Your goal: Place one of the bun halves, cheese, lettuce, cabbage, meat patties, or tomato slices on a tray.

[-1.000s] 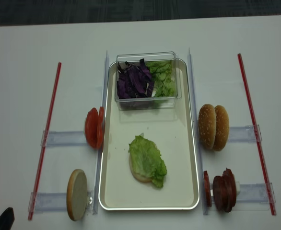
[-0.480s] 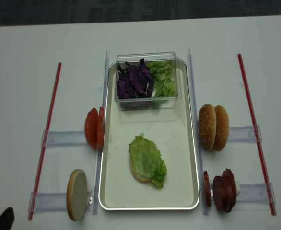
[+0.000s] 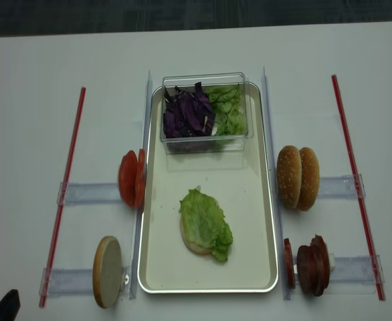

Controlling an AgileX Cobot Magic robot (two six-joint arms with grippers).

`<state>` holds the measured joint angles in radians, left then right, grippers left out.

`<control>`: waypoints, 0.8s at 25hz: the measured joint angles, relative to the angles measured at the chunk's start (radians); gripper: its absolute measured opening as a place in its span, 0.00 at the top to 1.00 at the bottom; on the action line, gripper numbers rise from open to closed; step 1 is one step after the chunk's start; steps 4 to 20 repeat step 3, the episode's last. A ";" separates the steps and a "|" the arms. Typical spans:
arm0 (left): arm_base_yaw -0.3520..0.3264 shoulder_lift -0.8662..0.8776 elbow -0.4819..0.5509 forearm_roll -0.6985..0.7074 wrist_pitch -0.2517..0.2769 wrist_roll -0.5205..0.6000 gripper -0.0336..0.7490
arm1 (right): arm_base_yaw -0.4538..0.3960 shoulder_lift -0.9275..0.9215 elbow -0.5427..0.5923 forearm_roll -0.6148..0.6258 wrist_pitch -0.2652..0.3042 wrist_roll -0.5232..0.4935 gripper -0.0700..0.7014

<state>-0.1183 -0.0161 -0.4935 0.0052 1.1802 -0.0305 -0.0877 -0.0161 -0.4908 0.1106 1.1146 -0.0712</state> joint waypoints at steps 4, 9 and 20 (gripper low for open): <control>0.000 0.000 0.000 0.000 0.000 0.000 0.35 | 0.000 0.000 0.000 0.000 0.000 0.000 0.31; 0.000 0.000 0.000 0.000 0.000 0.000 0.35 | 0.000 0.000 0.000 0.000 0.000 0.000 0.31; 0.000 0.000 0.000 0.000 0.000 0.000 0.35 | 0.000 0.000 0.000 0.000 0.000 0.000 0.31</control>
